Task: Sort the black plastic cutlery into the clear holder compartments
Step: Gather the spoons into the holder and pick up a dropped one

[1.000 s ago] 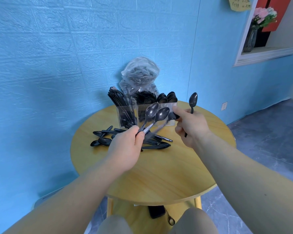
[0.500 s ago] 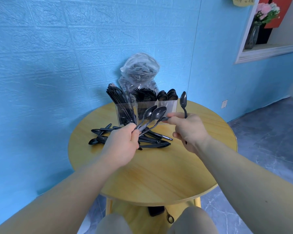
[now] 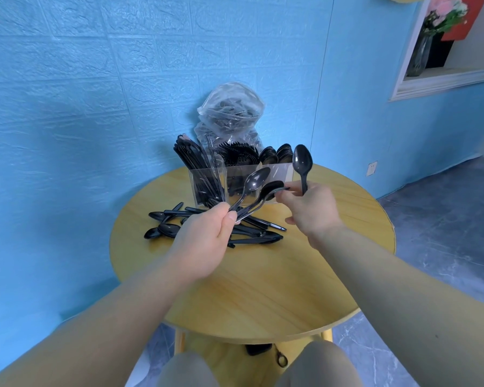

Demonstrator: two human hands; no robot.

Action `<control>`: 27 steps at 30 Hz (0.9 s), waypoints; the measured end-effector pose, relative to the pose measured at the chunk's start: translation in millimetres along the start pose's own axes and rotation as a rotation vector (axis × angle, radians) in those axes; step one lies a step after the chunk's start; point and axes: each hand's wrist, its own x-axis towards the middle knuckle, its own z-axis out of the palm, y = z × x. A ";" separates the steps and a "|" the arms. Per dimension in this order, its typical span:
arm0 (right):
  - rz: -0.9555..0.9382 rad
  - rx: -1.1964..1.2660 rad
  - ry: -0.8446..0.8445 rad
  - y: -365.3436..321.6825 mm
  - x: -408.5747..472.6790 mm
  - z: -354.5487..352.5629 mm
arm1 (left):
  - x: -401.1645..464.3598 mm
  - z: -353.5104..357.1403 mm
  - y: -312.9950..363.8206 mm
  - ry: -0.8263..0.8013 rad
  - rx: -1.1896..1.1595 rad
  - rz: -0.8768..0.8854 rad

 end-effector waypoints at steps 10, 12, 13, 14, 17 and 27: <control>-0.078 0.091 -0.116 -5.9 -6.1 0.8 | 10.2 0.3 -1.5 -0.045 0.022 -0.099; -0.081 0.112 -0.123 -6.6 -6.0 1.3 | 9.8 -1.0 0.9 -0.071 0.022 -0.061; -0.077 0.120 -0.127 -6.8 -6.2 1.1 | 9.9 -1.9 1.8 -0.084 0.034 -0.041; -0.073 0.128 -0.133 -6.8 -6.3 1.3 | 9.9 -3.0 2.3 -0.100 0.048 -0.027; -0.043 0.147 -0.168 -5.6 -6.6 1.0 | 9.2 -7.2 0.3 -0.152 0.045 -0.026; 0.001 0.143 -0.145 -2.7 -2.5 2.7 | 9.4 -8.4 -3.1 -0.240 0.181 0.061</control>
